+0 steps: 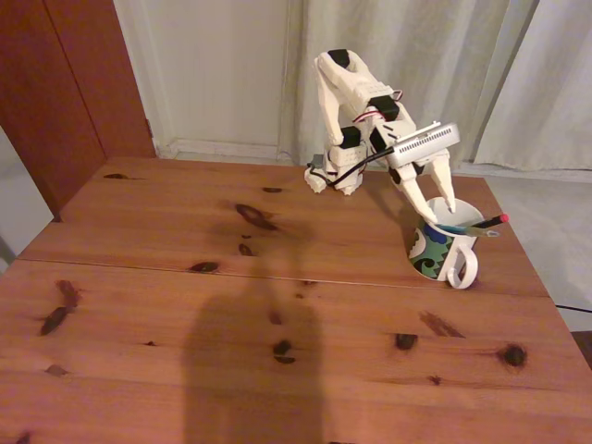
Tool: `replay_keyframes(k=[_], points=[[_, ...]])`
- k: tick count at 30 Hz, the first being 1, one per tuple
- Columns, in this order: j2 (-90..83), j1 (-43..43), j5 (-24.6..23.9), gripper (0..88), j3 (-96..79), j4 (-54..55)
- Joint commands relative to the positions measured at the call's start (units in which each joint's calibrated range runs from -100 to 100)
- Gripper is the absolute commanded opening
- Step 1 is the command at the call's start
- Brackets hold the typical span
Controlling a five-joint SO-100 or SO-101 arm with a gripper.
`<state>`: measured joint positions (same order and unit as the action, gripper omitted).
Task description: Clean up the desk and place the pens and markers into the cup
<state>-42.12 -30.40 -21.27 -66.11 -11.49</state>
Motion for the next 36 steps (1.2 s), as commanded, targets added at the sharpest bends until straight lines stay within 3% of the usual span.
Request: replay_keyframes(k=[1, 4, 9, 16, 36], points=[[-2.61, 0.93, 0.47, 9.8, 1.10, -1.63], [-2.77, 2.05, 0.53, 0.2, 1.19, -2.75], [-3.27, 5.83, 1.68, 0.8, 1.01, -4.30], [-11.38, 11.86, 5.08, 0.8, 0.92, -19.01], [-23.54, 20.63, 4.77, 0.8, 0.47, -19.69]])
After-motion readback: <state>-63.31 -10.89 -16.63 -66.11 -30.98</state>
